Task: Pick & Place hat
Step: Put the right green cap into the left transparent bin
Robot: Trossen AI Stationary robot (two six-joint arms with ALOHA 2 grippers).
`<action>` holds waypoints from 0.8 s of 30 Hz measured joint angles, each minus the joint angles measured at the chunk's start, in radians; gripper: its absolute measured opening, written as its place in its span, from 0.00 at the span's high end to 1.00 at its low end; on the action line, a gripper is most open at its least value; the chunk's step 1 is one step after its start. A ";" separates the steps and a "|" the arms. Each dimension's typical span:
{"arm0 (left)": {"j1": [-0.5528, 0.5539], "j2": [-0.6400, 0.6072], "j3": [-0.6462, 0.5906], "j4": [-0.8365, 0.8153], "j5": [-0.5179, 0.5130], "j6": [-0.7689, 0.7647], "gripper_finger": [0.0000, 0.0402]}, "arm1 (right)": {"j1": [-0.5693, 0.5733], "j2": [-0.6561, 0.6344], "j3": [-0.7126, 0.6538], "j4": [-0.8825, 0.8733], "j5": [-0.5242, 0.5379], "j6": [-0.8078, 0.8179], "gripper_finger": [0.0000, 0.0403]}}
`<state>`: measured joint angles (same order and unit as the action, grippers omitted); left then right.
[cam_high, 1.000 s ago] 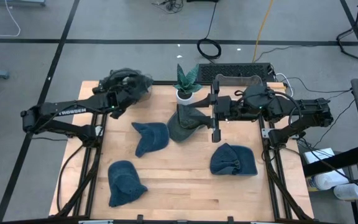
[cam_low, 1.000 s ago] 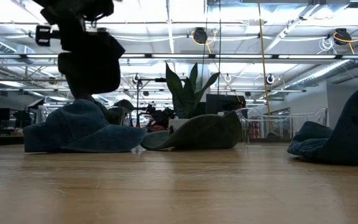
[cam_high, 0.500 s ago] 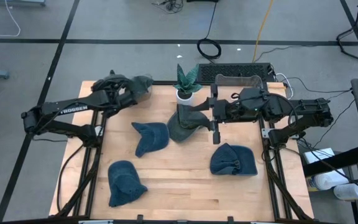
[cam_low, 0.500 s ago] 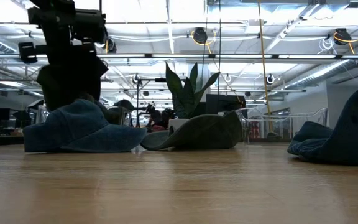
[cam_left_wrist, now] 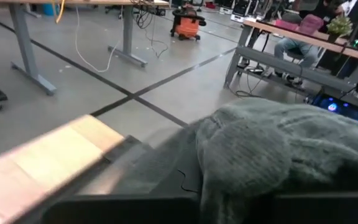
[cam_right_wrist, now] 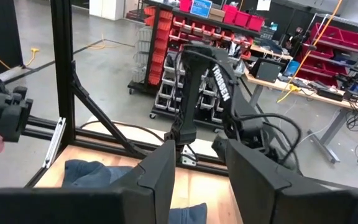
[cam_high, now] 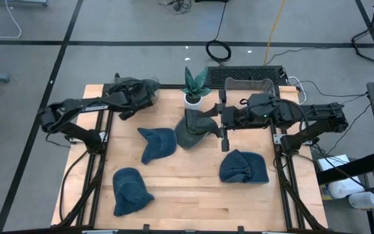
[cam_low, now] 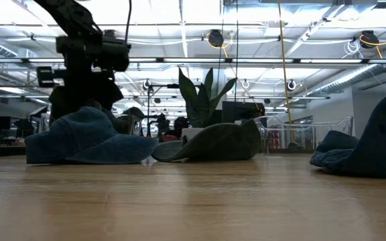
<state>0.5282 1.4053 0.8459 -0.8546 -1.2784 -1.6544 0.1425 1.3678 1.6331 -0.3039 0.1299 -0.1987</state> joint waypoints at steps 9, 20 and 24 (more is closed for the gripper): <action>0.015 0.134 0.000 0.467 0.065 0.447 0.80 | 0.000 0.000 -0.047 0.001 0.000 -0.007 0.68; 0.007 0.105 0.000 0.542 0.157 0.731 0.40 | 0.000 0.000 -0.048 0.060 0.000 -0.025 0.68; -0.003 0.078 0.001 0.545 0.171 0.845 0.29 | 0.000 0.000 -0.048 0.060 0.000 -0.026 0.68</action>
<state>0.5254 1.4833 0.8467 -0.3092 -1.1072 -0.8093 0.1425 1.3682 1.5852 -0.2440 0.1295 -0.2245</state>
